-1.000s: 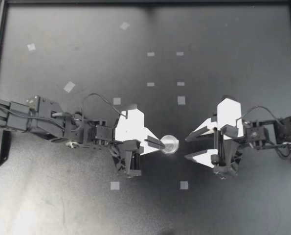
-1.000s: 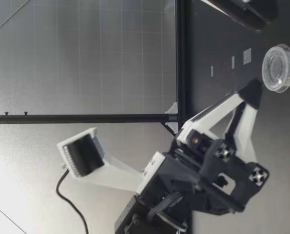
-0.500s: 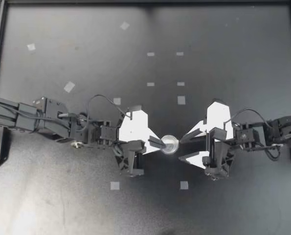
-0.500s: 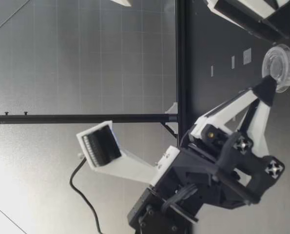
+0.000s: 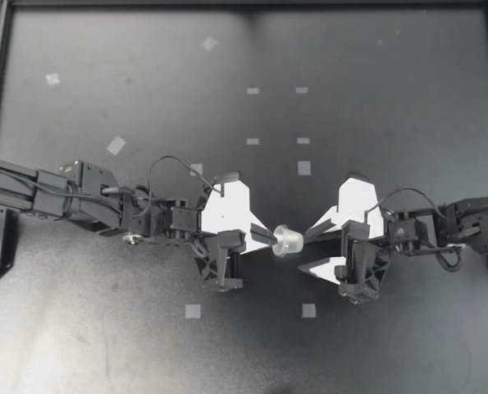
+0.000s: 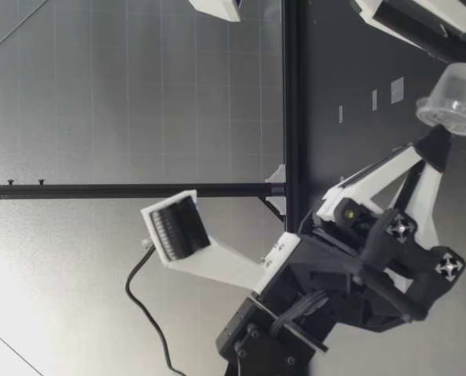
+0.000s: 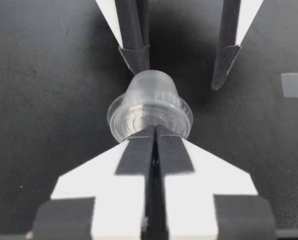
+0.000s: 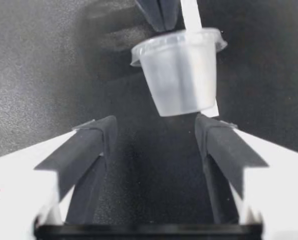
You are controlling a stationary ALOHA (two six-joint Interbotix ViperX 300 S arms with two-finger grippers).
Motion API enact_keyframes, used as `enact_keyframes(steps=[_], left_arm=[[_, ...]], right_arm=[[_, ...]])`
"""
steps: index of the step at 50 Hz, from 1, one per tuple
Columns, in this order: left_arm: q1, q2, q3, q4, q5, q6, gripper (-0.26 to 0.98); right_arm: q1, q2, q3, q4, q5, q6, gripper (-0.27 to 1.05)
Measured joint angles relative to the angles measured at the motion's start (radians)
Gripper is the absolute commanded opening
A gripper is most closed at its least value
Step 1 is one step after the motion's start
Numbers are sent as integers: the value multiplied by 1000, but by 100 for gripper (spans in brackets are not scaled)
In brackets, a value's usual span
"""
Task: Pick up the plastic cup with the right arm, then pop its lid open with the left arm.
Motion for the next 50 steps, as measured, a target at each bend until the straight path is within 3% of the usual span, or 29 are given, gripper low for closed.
enact_keyframes(steps=[50], left_arm=[[0, 0, 0, 0, -2, 0, -2]], right_arm=[[-29, 3, -103, -2, 209, -239, 63]])
